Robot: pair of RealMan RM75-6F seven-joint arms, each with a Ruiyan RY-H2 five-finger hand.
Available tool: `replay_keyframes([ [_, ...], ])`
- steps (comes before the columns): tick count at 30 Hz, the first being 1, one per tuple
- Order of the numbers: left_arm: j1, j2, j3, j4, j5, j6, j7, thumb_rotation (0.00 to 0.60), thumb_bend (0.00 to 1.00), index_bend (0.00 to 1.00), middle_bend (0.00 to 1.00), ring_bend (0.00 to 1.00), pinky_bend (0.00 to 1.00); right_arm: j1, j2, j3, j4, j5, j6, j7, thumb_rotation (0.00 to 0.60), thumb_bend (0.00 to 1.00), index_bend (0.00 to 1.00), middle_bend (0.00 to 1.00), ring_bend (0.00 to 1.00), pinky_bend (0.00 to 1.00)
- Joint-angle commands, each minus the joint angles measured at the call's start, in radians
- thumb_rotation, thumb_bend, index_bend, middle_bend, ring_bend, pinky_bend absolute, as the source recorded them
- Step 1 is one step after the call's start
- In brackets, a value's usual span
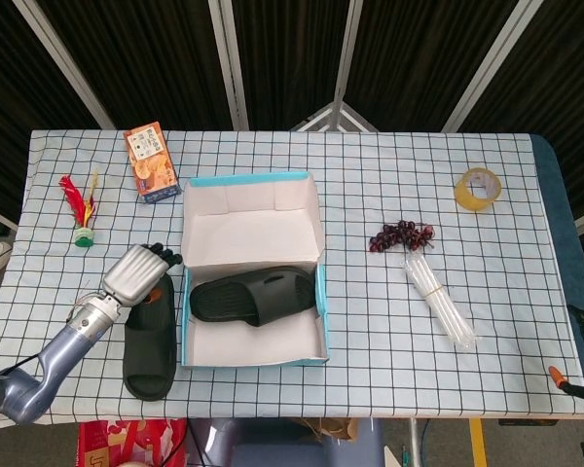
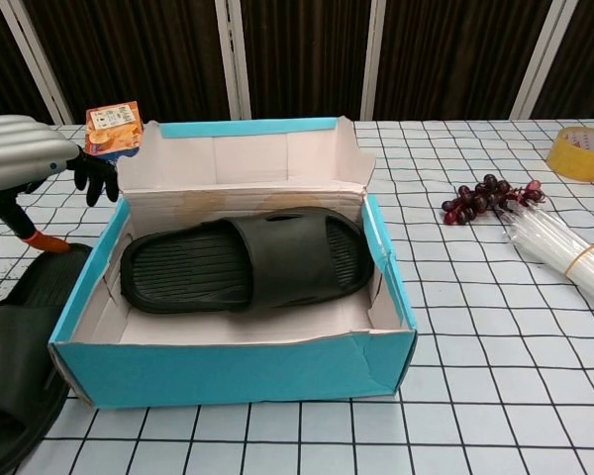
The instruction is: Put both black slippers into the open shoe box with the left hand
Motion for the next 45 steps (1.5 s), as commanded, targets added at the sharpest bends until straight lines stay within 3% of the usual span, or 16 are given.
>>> replay_keyframes([
  [1, -0.016, 0.002, -0.001, -0.006, 0.0, -0.025, 0.03, 0.6, 0.25, 0.35, 0.39, 0.36, 0.61, 0.0, 0.0, 0.0, 0.0, 0.002, -0.002, 0.001, 0.6, 0.31, 0.04, 0.11, 0.18, 0.13],
  [11, -0.041, -0.017, -0.003, -0.029, -0.028, -0.081, 0.124, 0.6, 0.25, 0.35, 0.37, 0.35, 0.61, -0.008, -0.015, 0.004, 0.01, -0.008, 0.023, 0.022, 0.6, 0.31, 0.04, 0.11, 0.18, 0.13],
  [21, -0.035, -0.009, -0.013, -0.069, -0.005, -0.025, 0.159, 0.6, 0.24, 0.35, 0.37, 0.35, 0.61, -0.008, 0.001, -0.003, 0.008, -0.012, 0.011, 0.028, 0.6, 0.31, 0.04, 0.11, 0.18, 0.13],
  [28, -0.022, 0.022, 0.01, -0.108, 0.003, -0.022, 0.186, 0.6, 0.24, 0.35, 0.38, 0.35, 0.61, -0.011, 0.011, -0.004, 0.003, -0.017, 0.016, 0.039, 0.6, 0.31, 0.04, 0.11, 0.18, 0.13],
  [32, 0.008, 0.072, 0.031, -0.159, 0.011, 0.008, 0.185, 0.6, 0.24, 0.36, 0.38, 0.35, 0.61, -0.013, 0.015, -0.005, 0.001, -0.023, 0.023, 0.045, 0.6, 0.31, 0.04, 0.11, 0.18, 0.13],
  [39, 0.105, 0.222, 0.051, -0.297, 0.038, 0.156, 0.058, 0.6, 0.23, 0.29, 0.35, 0.34, 0.6, -0.016, 0.02, -0.008, 0.0, -0.034, 0.029, 0.057, 0.6, 0.31, 0.04, 0.11, 0.18, 0.13],
  [45, 0.243, 0.337, 0.15, -0.44, 0.065, 0.257, 0.014, 0.6, 0.16, 0.22, 0.29, 0.29, 0.6, -0.019, 0.029, -0.009, -0.005, -0.04, 0.036, 0.066, 0.6, 0.31, 0.04, 0.11, 0.18, 0.12],
])
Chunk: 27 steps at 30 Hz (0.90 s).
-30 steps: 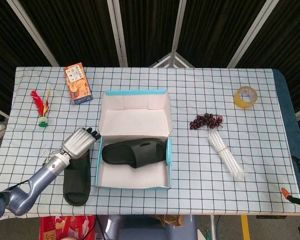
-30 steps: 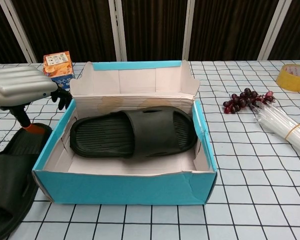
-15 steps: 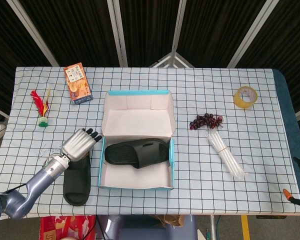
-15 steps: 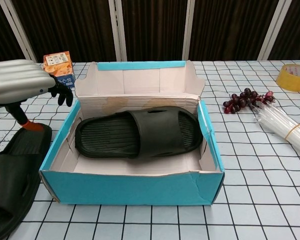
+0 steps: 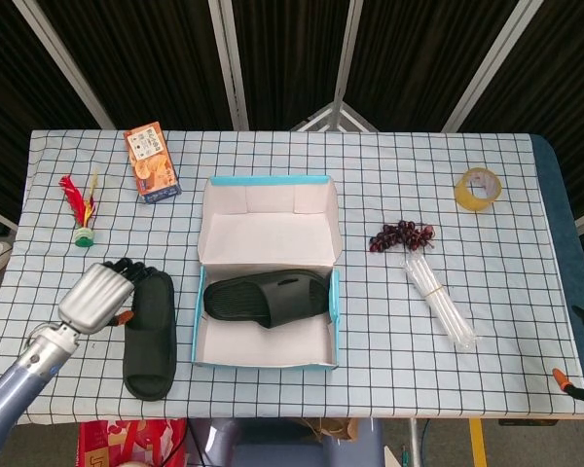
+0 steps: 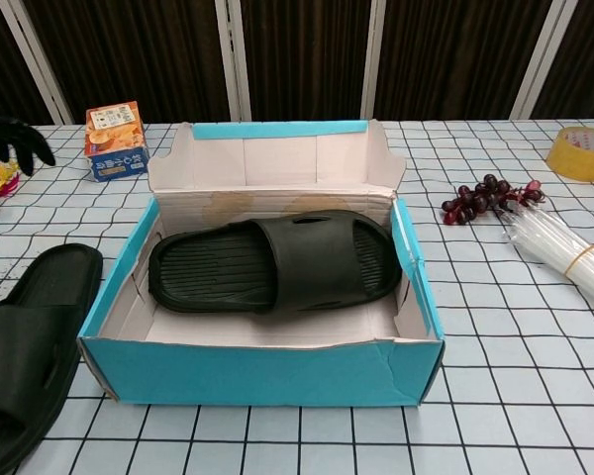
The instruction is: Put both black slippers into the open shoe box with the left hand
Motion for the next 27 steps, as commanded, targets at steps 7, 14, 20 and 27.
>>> replay_keyframes([
  [7, 0.313, -0.054, 0.17, -0.008, 0.117, 0.268, 0.036, 0.584, 0.11, 0.2, 0.23, 0.25, 0.51, -0.005, 0.007, -0.003, -0.003, -0.014, 0.012, 0.016, 0.6, 0.31, 0.04, 0.11, 0.18, 0.12],
  [14, 0.421, -0.213, 0.146, 0.148, 0.179, 0.402, 0.09, 0.536, 0.08, 0.18, 0.15, 0.18, 0.44, -0.004, 0.009, -0.005, -0.003, -0.015, 0.01, 0.021, 0.6, 0.31, 0.04, 0.11, 0.18, 0.11],
  [20, 0.442, -0.28, 0.142, 0.213, 0.188, 0.397, 0.01, 0.523, 0.07, 0.14, 0.11, 0.12, 0.33, -0.004, 0.009, -0.005, 0.0, -0.016, 0.009, 0.028, 0.6, 0.31, 0.04, 0.11, 0.18, 0.11],
  [27, 0.435, -0.324, 0.119, 0.242, 0.19, 0.366, -0.039, 0.52, 0.07, 0.11, 0.07, 0.06, 0.26, -0.001, 0.008, -0.006, 0.008, -0.015, 0.002, 0.037, 0.6, 0.31, 0.04, 0.11, 0.18, 0.11],
])
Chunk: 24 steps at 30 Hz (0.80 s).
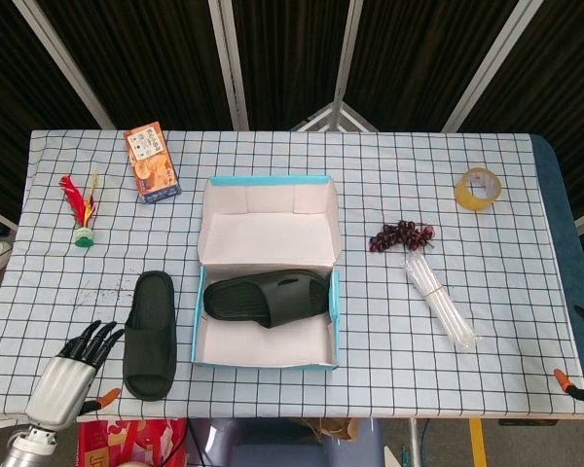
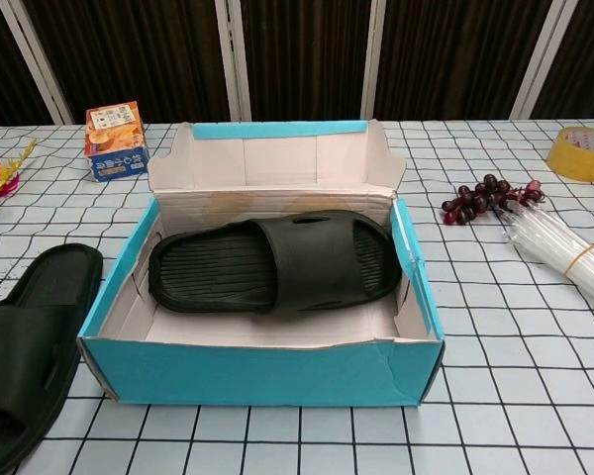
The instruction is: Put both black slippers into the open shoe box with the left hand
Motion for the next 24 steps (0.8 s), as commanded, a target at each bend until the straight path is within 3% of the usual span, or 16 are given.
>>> replay_keyframes([
  [1, -0.007, -0.011, -0.017, 0.001, -0.002, -0.024, 0.003, 0.52, 0.07, 0.1, 0.07, 0.06, 0.26, 0.002, 0.0, -0.001, 0.002, -0.001, -0.004, 0.004, 0.6, 0.31, 0.04, 0.11, 0.18, 0.11],
  [14, -0.027, -0.013, -0.074, -0.057, -0.058, -0.095, 0.109, 0.518, 0.06, 0.09, 0.1, 0.06, 0.25, 0.008, 0.001, -0.003, 0.009, -0.004, -0.018, 0.023, 0.6, 0.31, 0.04, 0.11, 0.18, 0.11],
  [20, -0.042, -0.01, -0.081, -0.069, -0.067, -0.138, 0.145, 0.521, 0.03, 0.06, 0.06, 0.02, 0.15, 0.013, 0.005, -0.007, 0.009, -0.008, -0.029, 0.026, 0.6, 0.31, 0.05, 0.11, 0.18, 0.11],
  [24, -0.049, -0.01, -0.077, -0.071, -0.074, -0.168, 0.161, 0.515, 0.03, 0.05, 0.05, 0.0, 0.13, 0.012, 0.005, -0.006, 0.009, -0.007, -0.026, 0.028, 0.6, 0.31, 0.05, 0.11, 0.18, 0.11],
])
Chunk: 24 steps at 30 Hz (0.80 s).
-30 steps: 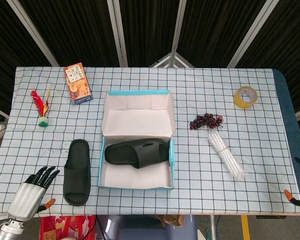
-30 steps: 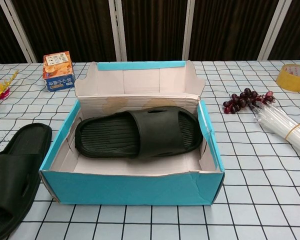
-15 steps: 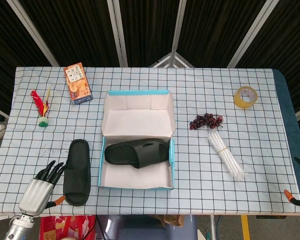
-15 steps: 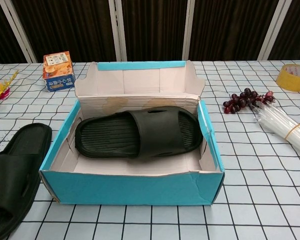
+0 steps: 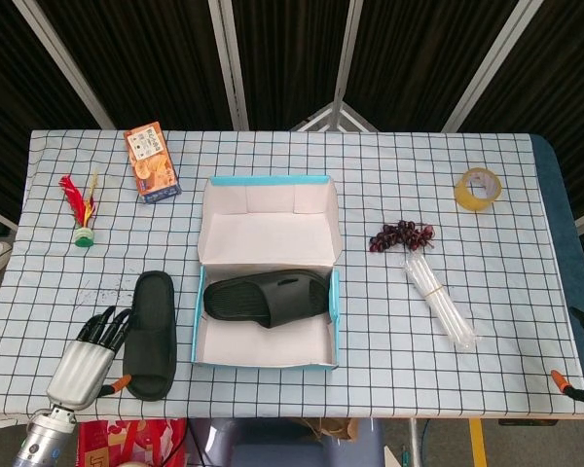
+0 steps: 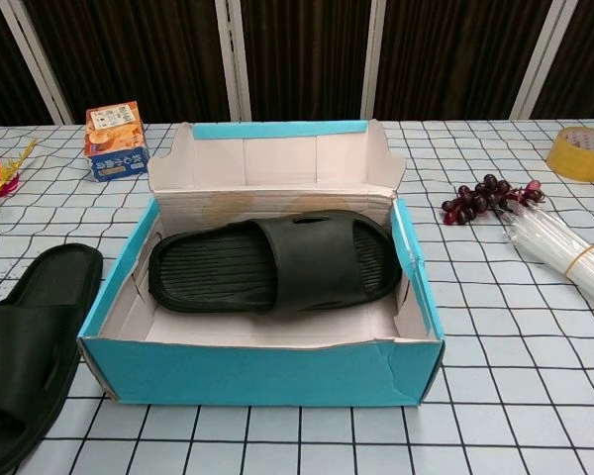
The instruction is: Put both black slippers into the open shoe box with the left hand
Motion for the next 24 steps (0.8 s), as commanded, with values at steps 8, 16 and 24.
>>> replay_keyframes([
  [8, -0.013, -0.009, 0.011, 0.012, 0.001, -0.049, 0.038, 0.519, 0.03, 0.04, 0.04, 0.0, 0.12, -0.001, 0.002, 0.0, 0.0, -0.001, 0.003, 0.003, 0.6, 0.31, 0.05, 0.11, 0.18, 0.11],
  [16, -0.021, -0.029, 0.004, 0.034, -0.006, -0.073, 0.044, 0.518, 0.03, 0.03, 0.05, 0.0, 0.12, 0.0, 0.002, -0.001, 0.002, -0.001, 0.003, 0.006, 0.6, 0.31, 0.05, 0.11, 0.18, 0.11],
  [24, -0.044, -0.058, -0.02, 0.052, -0.026, -0.106, 0.043, 0.52, 0.03, 0.03, 0.08, 0.01, 0.12, 0.002, 0.001, -0.001, 0.004, 0.004, -0.003, 0.006, 0.6, 0.31, 0.05, 0.11, 0.18, 0.11],
])
